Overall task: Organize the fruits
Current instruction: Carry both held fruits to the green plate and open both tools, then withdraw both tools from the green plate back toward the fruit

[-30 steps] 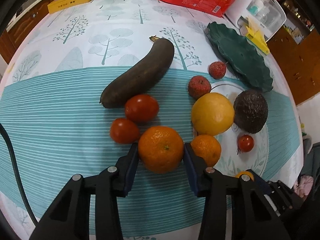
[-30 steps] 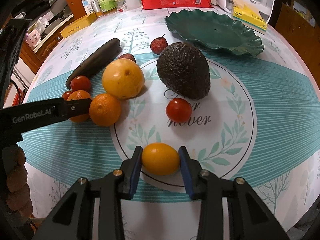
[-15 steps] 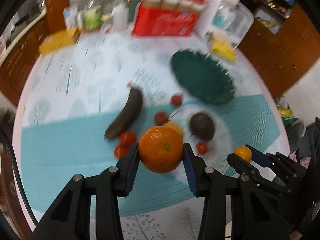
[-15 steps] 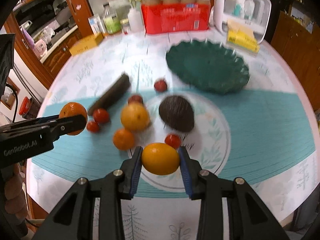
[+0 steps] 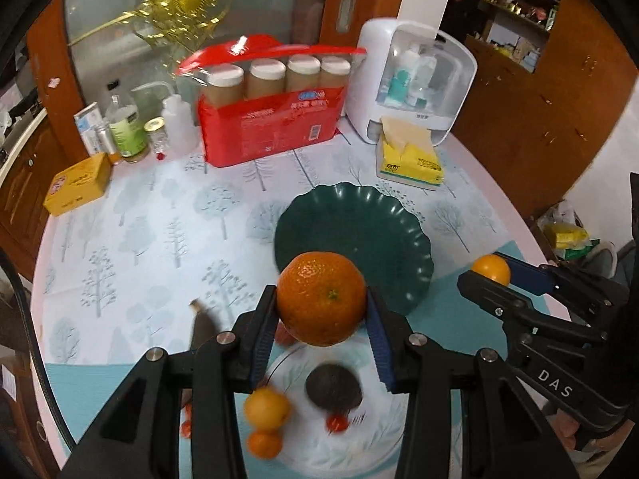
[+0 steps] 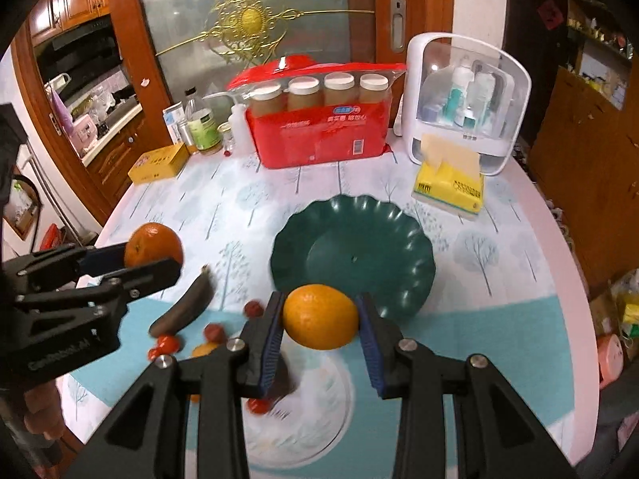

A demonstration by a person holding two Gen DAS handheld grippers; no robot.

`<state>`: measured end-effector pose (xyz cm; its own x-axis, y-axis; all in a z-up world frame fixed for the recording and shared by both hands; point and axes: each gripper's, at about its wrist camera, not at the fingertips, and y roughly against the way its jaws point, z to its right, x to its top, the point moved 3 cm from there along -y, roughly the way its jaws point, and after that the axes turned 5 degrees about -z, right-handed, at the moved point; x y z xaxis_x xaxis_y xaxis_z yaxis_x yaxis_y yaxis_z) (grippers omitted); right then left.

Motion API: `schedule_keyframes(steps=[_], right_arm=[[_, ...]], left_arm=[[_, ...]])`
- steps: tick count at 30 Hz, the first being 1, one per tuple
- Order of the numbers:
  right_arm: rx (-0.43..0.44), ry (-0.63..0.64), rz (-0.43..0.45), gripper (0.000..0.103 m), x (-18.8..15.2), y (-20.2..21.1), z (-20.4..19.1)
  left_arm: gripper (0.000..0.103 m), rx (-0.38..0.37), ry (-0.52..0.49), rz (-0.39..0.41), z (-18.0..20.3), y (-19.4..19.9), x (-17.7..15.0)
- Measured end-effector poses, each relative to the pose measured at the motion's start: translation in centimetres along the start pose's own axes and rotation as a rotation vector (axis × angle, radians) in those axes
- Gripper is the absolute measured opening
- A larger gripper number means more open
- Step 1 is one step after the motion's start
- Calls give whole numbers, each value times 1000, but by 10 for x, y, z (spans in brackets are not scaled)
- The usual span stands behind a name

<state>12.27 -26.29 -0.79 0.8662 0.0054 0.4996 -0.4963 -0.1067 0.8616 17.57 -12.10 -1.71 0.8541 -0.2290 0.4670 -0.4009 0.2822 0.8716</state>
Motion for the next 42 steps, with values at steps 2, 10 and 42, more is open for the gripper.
schedule_keyframes(steps=[2,10,42], right_arm=[[6,3,-16,36,10,-16,19],[35,9,-123,37,24,-100,75],[79,145,-208,55,-12,-181,80]], left_arm=[[41,3,12,-24,6,-24,10],[41,11,123,-149,10,-128,21],[78,160,102,-150,13,-178,-6]])
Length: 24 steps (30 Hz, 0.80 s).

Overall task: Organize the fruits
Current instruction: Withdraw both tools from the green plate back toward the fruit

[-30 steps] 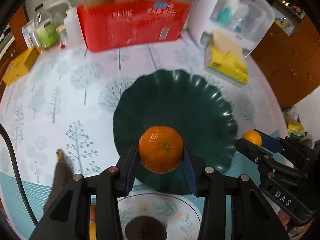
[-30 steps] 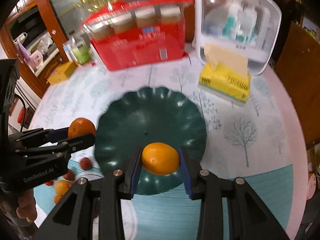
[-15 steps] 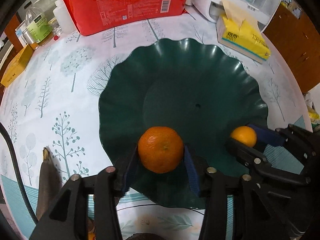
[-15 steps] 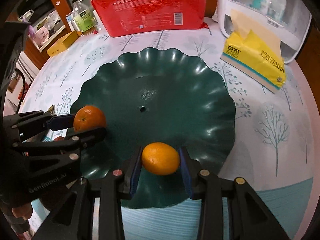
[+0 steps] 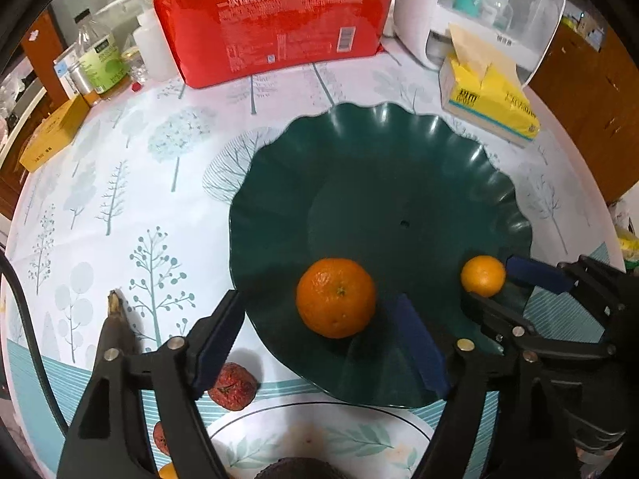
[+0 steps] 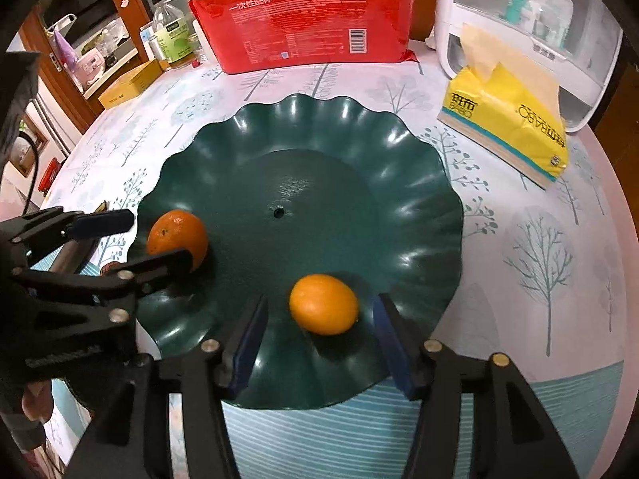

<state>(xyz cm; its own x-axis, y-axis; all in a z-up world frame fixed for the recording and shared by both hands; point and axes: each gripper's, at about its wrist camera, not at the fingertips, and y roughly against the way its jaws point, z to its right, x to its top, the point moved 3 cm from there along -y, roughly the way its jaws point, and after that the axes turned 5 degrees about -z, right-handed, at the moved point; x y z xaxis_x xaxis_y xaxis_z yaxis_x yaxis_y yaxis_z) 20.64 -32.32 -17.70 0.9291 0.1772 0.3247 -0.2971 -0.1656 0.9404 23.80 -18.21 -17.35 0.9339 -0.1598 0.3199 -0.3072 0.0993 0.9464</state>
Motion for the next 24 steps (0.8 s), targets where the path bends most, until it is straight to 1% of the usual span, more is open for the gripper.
schedule_keyframes(steps=[6,11,17,19,24], right_arm=[[-19,4,8,55,-4,11,-5],[-12,0,25,55,-8,26,-14],[-22,14,43,55,-12,47,-28],[-32,20,50,55,-14,56,-34],[-30,21,70,55,-19,79,-48]], left_arm=[[78,4,4,58,-1,21,-5],[78,14,11,109,-7,43,-14],[78,17,11,89,-17,62,-25],[78,29,9,98,-19,71,-29],[78,16,2,103,-26,95,-39]])
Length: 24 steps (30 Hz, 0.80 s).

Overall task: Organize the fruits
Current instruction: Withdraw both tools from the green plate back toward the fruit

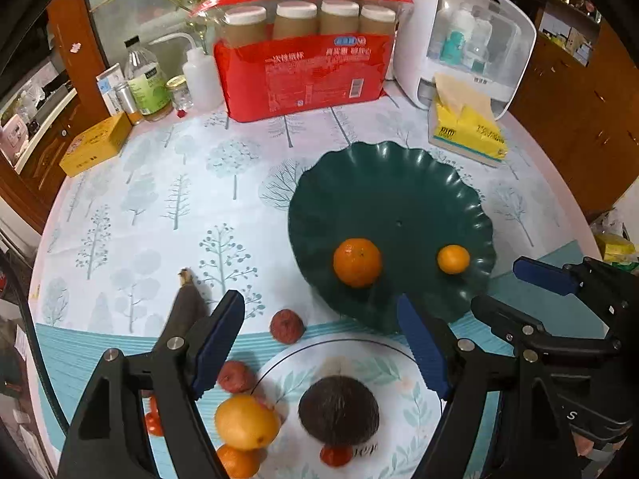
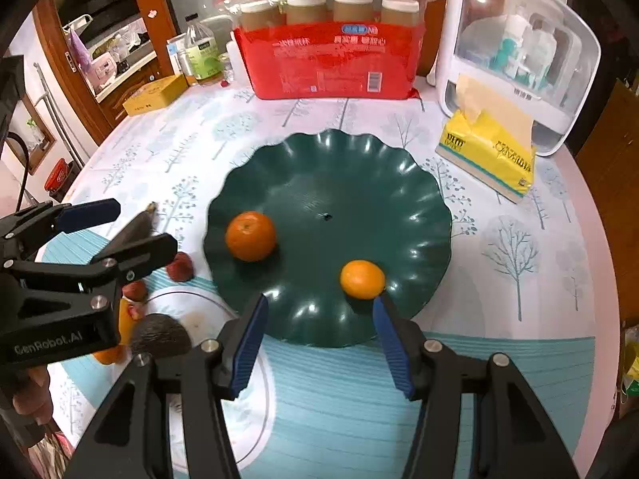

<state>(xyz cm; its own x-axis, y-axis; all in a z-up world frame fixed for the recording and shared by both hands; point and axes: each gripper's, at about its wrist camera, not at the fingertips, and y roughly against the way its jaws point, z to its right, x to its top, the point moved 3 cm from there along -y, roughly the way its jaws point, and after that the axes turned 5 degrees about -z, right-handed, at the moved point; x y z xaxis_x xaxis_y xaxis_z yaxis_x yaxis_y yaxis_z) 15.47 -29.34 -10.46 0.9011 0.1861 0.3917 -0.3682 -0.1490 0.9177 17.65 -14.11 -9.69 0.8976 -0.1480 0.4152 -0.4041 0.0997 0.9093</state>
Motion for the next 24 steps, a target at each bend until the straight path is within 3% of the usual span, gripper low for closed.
schedule_keyframes(steps=[14,24], right_arm=[[-18,8,117,55,7,91,-52],[-39,12,181,60,5,123,-106]], left_arm=[[84,-54,3,104,-39,97,-11],[84,-63,-10,101,-84,120,-38]])
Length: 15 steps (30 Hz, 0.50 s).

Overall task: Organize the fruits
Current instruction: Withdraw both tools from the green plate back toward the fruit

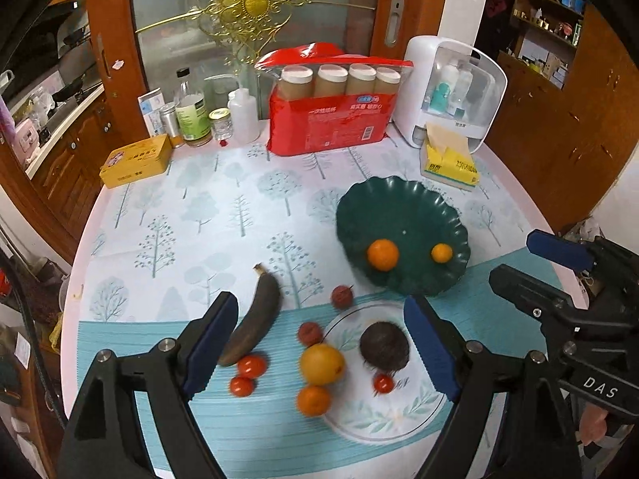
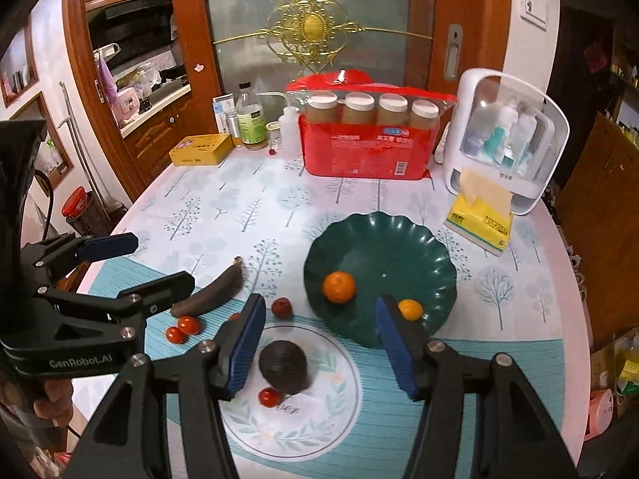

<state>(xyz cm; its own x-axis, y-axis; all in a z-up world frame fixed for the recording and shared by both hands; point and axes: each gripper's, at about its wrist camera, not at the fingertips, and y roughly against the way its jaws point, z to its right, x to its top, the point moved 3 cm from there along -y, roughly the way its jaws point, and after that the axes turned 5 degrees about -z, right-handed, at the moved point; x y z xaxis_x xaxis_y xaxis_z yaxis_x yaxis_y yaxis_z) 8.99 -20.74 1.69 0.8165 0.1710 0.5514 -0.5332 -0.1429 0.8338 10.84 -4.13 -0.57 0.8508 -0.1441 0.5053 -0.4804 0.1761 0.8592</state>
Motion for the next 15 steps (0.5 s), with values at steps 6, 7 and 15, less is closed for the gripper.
schedule_keyframes(steps=[6,7,15], right_arm=[[-8,-8,-7,63,-8,-4,-32],[-14,-9,-9,63,-10,-7,-37],[-38,-52,-89,65,-40,-50,-54]], left_arm=[[84,6,15,-6,-44,5,-18],[84,7,20,-8,-51,4,-21],[84,13,90,-89,-107,-32,-64]])
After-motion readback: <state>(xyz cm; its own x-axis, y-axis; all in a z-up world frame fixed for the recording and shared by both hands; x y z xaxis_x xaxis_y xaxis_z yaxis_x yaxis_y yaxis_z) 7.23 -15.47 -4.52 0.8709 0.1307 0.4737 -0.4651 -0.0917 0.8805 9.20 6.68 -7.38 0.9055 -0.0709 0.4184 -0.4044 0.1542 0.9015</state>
